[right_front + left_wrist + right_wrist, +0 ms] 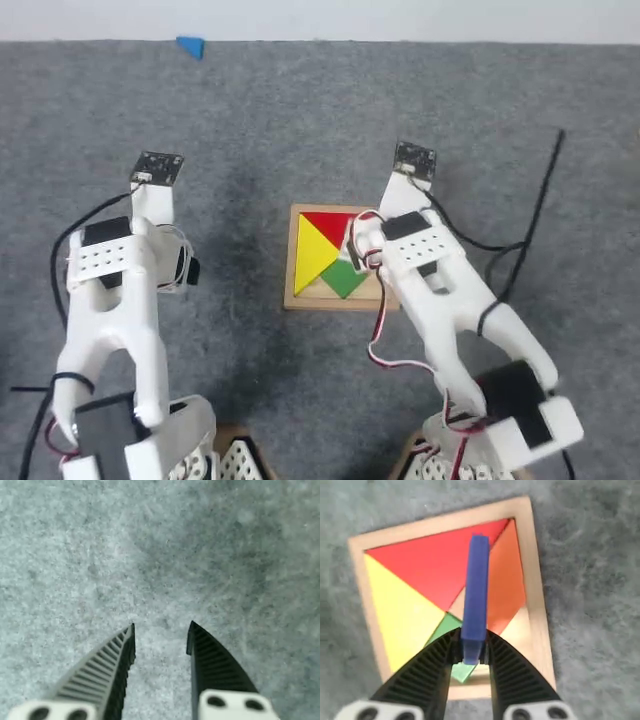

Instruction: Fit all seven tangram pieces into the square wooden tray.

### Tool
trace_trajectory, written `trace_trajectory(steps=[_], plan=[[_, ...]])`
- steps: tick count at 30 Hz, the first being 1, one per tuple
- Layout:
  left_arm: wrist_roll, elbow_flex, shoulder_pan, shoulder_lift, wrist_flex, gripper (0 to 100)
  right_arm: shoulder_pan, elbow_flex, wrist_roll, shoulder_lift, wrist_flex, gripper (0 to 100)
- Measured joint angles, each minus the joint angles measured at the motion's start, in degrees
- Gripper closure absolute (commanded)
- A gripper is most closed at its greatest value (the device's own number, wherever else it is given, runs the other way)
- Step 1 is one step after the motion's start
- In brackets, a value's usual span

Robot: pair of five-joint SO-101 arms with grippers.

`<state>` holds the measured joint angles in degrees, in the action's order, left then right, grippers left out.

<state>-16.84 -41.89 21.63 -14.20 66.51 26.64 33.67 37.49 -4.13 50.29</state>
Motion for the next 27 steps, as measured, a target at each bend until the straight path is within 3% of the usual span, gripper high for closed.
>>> trace_trajectory(steps=[15, 27], plan=[[0.00, 0.00, 0.00, 0.00, 0.00, 83, -5.36, 0.35, 5.98, 4.48, -2.81, 99.2], [0.00, -0.35, 0.00, 0.00, 0.00, 83, -3.34, 1.14, 5.54, 4.48, 0.35, 98.7]])
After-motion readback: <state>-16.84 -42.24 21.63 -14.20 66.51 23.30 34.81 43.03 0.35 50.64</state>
